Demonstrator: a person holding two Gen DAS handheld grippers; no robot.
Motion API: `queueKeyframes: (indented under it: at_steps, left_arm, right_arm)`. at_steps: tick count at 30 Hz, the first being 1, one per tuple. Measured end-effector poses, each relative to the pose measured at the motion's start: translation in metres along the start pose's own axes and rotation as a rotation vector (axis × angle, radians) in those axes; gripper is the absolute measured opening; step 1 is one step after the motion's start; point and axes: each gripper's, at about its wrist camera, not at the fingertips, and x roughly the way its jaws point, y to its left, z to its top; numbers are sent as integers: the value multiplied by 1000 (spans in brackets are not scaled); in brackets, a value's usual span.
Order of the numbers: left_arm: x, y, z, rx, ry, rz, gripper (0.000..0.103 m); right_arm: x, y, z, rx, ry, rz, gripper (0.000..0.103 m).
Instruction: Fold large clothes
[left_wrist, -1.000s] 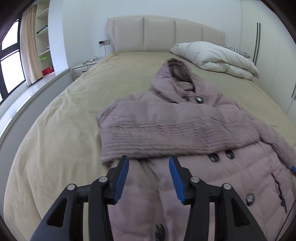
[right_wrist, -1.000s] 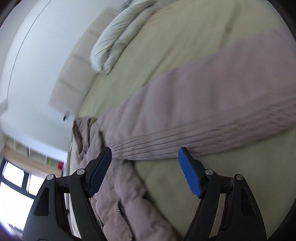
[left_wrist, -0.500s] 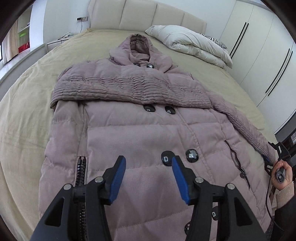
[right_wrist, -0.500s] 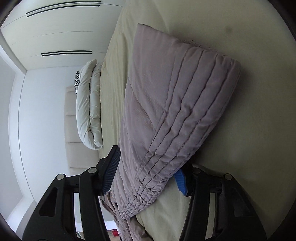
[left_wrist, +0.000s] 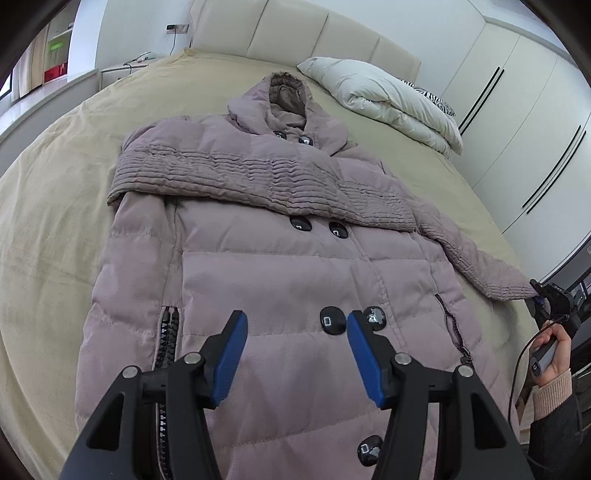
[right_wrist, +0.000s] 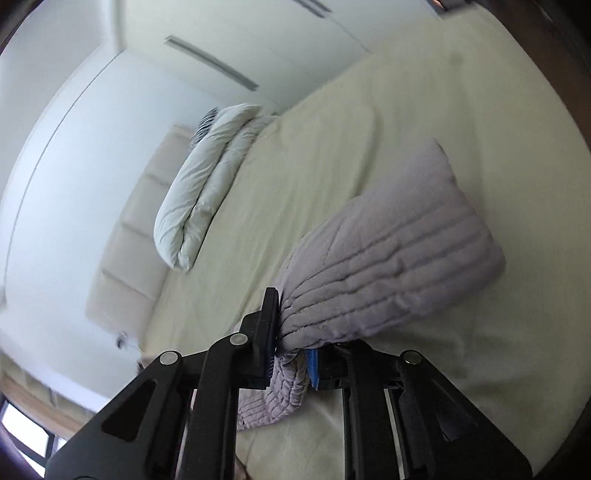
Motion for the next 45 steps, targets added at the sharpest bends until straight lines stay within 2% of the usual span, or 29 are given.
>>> queueKeyframes:
  at_steps: [3, 5, 7, 10, 12, 14, 17, 22, 26, 31, 33, 34, 37, 40, 43, 44, 45]
  left_arm:
    - [2, 6, 5, -78, 1, -76, 71]
    - [2, 12, 10, -144, -2, -131, 78]
    - [3, 19, 15, -208, -11, -192, 86]
    - [11, 27, 18, -302, 14, -285, 95]
    - [23, 31, 15, -363, 52, -344, 95]
    - [34, 35, 10, -432, 90, -392, 95]
    - [43, 38, 4, -503, 120, -455, 96]
    - [49, 38, 2, -572, 143, -515, 99]
    - [59, 32, 9, -619, 178, -559, 99]
    - [66, 22, 14, -633, 207, -631, 96]
    - [69, 17, 19, -610, 220, -645, 71]
    - [71, 17, 19, -599, 238, -646, 45]
    - [67, 17, 30, -560, 228, -629, 25]
    - [52, 19, 53, -502, 182, -618, 21]
    - [27, 31, 92, -406, 82, -541, 21]
    - [18, 39, 106, -388, 49, -519, 21]
    - [10, 46, 119, -365, 15, -492, 21]
  right_arm:
    - [-11, 94, -19, -380, -16, 15, 12]
    - [-17, 158, -54, -665, -20, 43, 12]
    - [-16, 215, -104, -961, -18, 66, 12]
    - [-22, 258, -196, -1324, -3, 102, 11]
    - [-24, 266, -247, -1428, 51, 143, 11]
    - [-32, 262, -293, -1478, 118, 169, 11]
    - [-38, 252, -332, -1535, 146, 172, 11]
    - [-54, 245, -332, -1505, 127, 172, 10]
    - [-59, 249, -345, -1520, 102, 192, 10]
    - [-72, 251, -362, -1544, 105, 214, 11]
    - [-72, 253, -366, -1552, 113, 225, 11]
    - [-74, 253, -368, -1555, 113, 226, 11]
    - [-70, 252, -369, -1550, 146, 220, 13]
    - [-70, 250, -362, -1500, 193, 270, 20]
    - [-75, 245, -340, -1370, 237, 317, 46]
    - [-75, 242, -328, -1302, 256, 330, 57]
    - [-74, 237, -314, -1231, 274, 339, 58]
